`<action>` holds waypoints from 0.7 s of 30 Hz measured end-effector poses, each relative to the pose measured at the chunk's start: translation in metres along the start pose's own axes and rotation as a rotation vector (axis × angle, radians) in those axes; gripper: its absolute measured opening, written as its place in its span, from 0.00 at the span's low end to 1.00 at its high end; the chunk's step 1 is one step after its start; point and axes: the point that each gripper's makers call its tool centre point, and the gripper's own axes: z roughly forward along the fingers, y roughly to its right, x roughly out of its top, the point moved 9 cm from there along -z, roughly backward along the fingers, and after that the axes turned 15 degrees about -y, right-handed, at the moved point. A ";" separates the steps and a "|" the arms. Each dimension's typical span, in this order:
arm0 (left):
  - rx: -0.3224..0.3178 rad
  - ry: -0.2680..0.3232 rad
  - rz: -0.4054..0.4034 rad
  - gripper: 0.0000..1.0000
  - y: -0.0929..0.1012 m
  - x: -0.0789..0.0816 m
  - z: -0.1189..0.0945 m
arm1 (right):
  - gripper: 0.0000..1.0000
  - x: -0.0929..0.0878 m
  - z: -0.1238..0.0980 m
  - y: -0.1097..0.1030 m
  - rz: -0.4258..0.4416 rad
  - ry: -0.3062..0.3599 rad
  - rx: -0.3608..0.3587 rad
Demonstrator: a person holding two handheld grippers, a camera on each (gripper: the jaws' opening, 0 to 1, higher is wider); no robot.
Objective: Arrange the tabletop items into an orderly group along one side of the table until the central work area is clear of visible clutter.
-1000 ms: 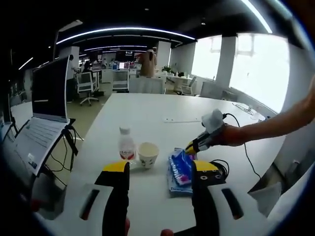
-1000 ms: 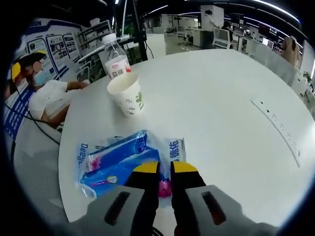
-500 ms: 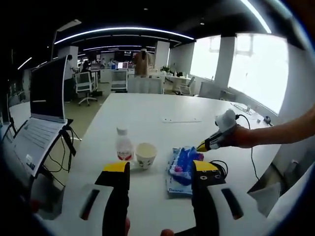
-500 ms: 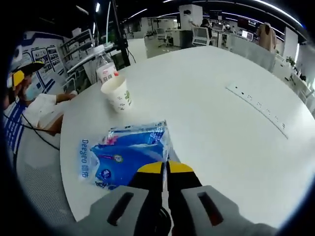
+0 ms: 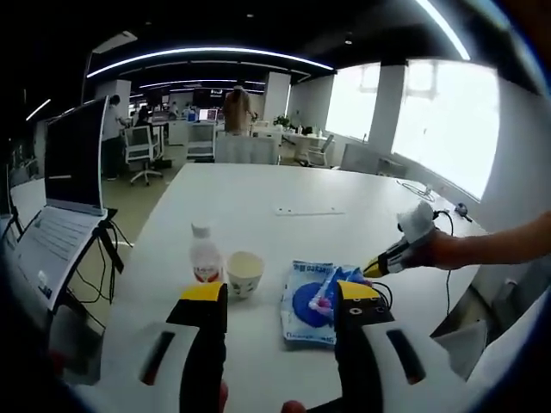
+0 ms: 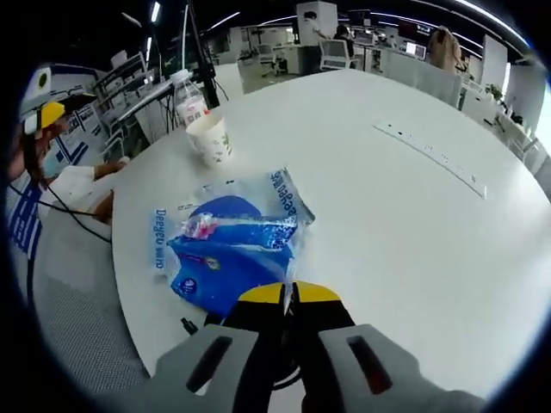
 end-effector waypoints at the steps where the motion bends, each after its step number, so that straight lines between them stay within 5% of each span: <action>1: -0.001 0.000 0.000 0.49 0.001 -0.001 -0.001 | 0.01 -0.002 -0.001 -0.001 0.001 -0.001 0.000; 7: 0.004 0.000 -0.007 0.49 0.001 -0.005 -0.004 | 0.14 -0.007 -0.011 -0.016 -0.040 -0.002 0.025; 13: 0.001 -0.001 -0.006 0.49 0.004 -0.006 -0.006 | 0.21 0.000 -0.008 -0.007 -0.041 -0.002 0.019; 21: 0.013 0.001 -0.001 0.49 0.006 -0.008 -0.010 | 0.27 0.012 0.004 -0.005 -0.154 -0.064 0.037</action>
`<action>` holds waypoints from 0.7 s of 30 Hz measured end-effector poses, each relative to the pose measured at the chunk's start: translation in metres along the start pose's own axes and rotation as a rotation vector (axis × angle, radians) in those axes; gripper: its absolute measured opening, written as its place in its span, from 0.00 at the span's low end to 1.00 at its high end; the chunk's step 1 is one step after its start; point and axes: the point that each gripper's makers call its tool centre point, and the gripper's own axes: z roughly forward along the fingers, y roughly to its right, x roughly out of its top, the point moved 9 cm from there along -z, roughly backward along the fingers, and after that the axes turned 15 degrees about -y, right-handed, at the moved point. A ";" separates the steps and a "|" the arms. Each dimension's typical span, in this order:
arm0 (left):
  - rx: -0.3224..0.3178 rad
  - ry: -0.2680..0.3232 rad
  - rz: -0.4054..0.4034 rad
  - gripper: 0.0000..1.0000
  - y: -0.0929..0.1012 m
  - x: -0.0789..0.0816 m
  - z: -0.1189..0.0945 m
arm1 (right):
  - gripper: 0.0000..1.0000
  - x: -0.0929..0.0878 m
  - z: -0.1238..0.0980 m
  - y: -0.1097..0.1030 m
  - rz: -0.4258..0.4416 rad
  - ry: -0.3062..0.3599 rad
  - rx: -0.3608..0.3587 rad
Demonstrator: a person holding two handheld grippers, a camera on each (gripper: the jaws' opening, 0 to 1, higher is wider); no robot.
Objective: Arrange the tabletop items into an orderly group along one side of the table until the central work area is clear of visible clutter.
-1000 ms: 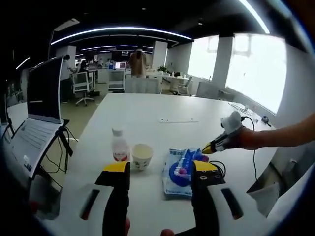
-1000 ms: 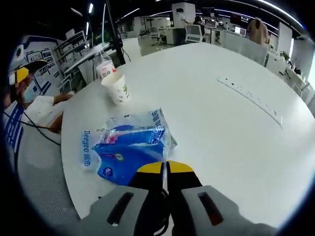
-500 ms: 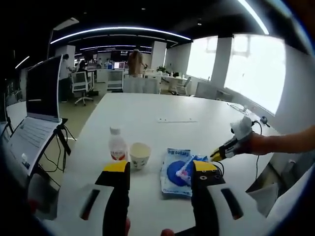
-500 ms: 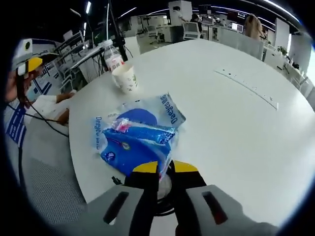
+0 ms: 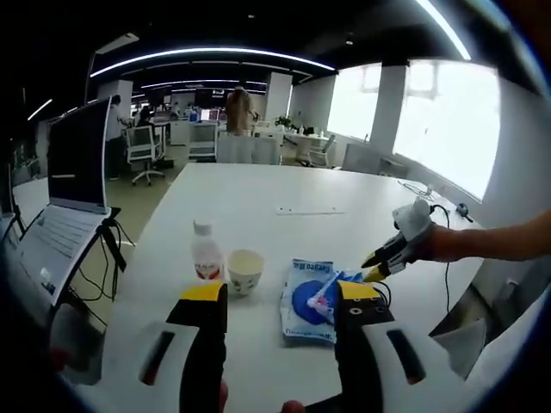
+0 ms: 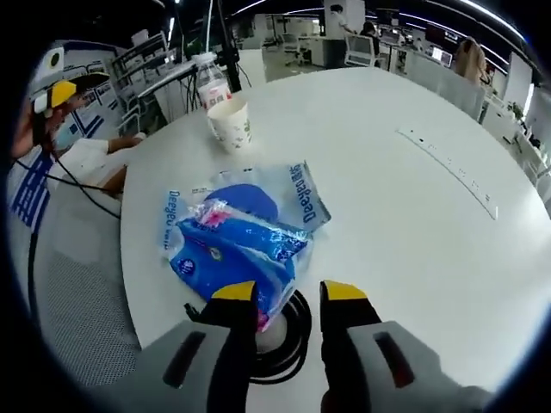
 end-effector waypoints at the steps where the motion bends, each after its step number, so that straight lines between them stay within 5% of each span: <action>1: 0.001 0.000 0.000 0.49 0.000 0.000 0.000 | 0.28 0.001 0.003 0.001 -0.012 -0.014 0.009; 8: 0.007 0.001 0.002 0.49 0.001 0.000 -0.002 | 0.29 0.011 0.018 0.004 -0.074 -0.072 0.022; 12: 0.004 0.003 -0.007 0.50 0.000 -0.001 -0.003 | 0.18 0.014 0.023 0.003 -0.170 -0.127 -0.011; 17: 0.010 0.003 -0.016 0.50 -0.001 -0.003 -0.005 | 0.03 0.019 0.024 0.000 -0.139 -0.099 0.016; 21: 0.013 0.006 -0.022 0.50 -0.003 -0.003 -0.005 | 0.00 0.018 0.022 -0.001 -0.098 -0.086 0.023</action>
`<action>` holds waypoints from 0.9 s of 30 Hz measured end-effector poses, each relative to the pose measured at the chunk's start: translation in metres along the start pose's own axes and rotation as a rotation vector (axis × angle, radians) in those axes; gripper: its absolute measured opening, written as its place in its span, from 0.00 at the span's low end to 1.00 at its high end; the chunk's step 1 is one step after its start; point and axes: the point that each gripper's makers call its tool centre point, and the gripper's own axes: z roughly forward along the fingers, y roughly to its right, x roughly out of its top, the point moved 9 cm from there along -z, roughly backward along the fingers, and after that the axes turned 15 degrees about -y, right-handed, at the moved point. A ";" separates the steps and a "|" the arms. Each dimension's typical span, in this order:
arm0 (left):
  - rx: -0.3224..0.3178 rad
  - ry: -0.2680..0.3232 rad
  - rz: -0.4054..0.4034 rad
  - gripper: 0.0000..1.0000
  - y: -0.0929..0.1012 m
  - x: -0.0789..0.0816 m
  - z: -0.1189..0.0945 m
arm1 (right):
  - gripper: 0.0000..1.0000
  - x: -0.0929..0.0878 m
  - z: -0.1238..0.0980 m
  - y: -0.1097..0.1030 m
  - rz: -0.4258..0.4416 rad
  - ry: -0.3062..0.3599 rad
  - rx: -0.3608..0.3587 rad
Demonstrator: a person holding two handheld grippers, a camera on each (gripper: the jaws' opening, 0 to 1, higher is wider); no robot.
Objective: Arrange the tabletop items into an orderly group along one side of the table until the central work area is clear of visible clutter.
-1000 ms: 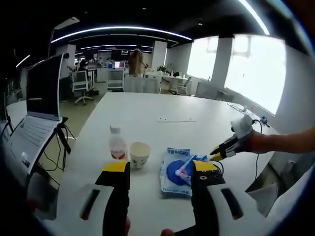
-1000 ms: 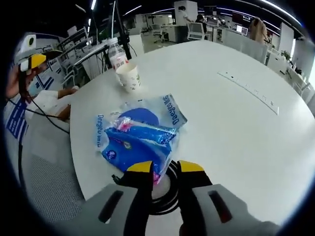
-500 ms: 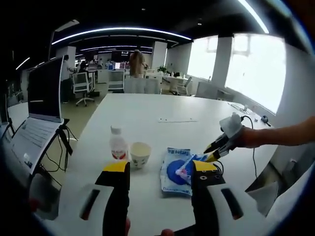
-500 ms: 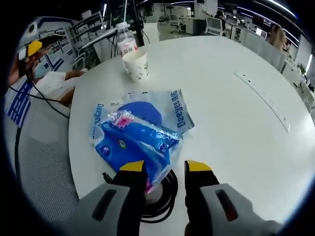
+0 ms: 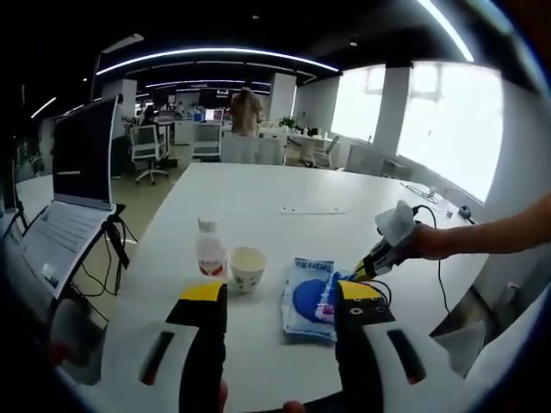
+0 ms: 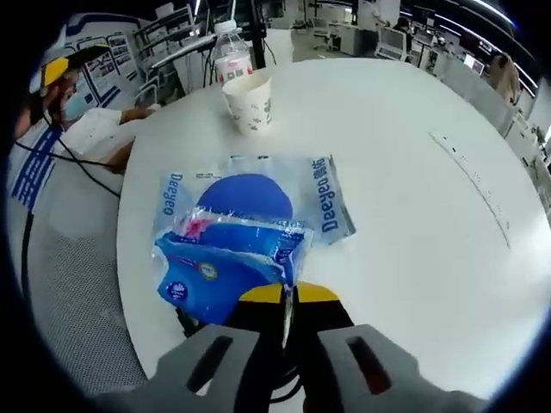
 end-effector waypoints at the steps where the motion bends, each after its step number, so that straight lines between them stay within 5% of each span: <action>1: 0.000 0.002 -0.003 0.49 0.000 0.000 0.000 | 0.00 -0.001 -0.001 0.000 0.012 0.003 -0.002; 9: -0.006 -0.002 0.003 0.49 0.002 0.000 0.002 | 0.00 -0.013 -0.009 0.026 0.230 0.075 -0.014; 15: -0.011 -0.004 0.009 0.50 0.003 0.002 0.003 | 0.00 -0.024 -0.025 0.049 0.314 0.118 -0.093; 27: -0.016 -0.015 0.036 0.50 0.009 0.006 0.007 | 0.00 -0.067 -0.047 0.097 0.647 0.210 -0.169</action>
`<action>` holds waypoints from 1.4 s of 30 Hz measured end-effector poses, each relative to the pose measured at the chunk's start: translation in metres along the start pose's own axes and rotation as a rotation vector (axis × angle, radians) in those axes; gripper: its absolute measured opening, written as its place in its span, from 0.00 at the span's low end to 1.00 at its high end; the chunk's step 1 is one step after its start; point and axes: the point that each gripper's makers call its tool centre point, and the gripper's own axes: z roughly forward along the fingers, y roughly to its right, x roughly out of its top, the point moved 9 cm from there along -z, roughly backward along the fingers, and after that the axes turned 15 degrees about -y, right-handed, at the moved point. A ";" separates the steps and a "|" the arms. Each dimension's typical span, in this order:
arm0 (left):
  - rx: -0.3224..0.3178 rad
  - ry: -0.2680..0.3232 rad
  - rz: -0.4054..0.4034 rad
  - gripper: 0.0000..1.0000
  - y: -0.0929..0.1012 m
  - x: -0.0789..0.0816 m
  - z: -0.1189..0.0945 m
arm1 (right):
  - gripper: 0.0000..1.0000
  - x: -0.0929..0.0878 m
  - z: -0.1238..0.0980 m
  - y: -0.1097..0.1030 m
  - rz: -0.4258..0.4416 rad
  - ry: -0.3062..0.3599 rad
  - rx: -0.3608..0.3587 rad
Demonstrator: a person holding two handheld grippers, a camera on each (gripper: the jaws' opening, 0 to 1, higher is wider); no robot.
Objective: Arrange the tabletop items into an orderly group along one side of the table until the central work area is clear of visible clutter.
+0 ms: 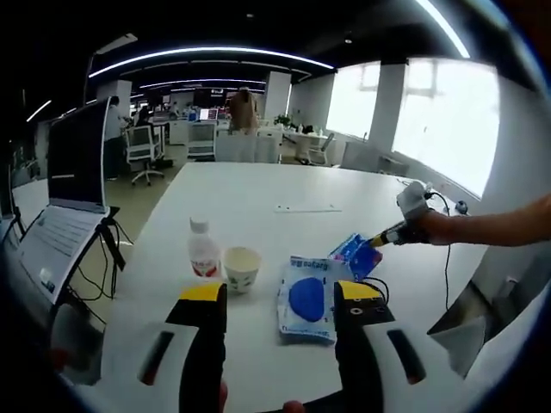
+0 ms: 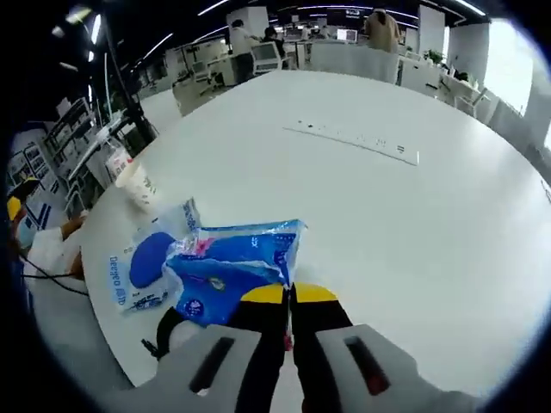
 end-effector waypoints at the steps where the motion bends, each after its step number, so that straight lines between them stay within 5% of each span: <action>1: -0.002 0.001 0.002 0.50 0.001 0.001 0.000 | 0.00 -0.003 -0.002 0.000 0.013 0.003 -0.002; 11: -0.015 -0.001 0.007 0.50 0.003 0.002 0.004 | 0.00 -0.028 -0.012 0.015 0.199 0.015 -0.016; 18: -0.017 -0.010 0.013 0.50 0.004 0.002 0.005 | 0.00 -0.042 -0.008 0.014 0.220 -0.008 -0.024; 32: -0.013 -0.026 0.018 0.49 0.002 0.000 0.006 | 0.00 -0.046 0.002 0.019 0.189 -0.046 -0.025; 42: -0.023 -0.033 0.012 0.49 0.003 -0.005 0.009 | 0.05 -0.044 0.004 0.024 0.089 -0.073 -0.037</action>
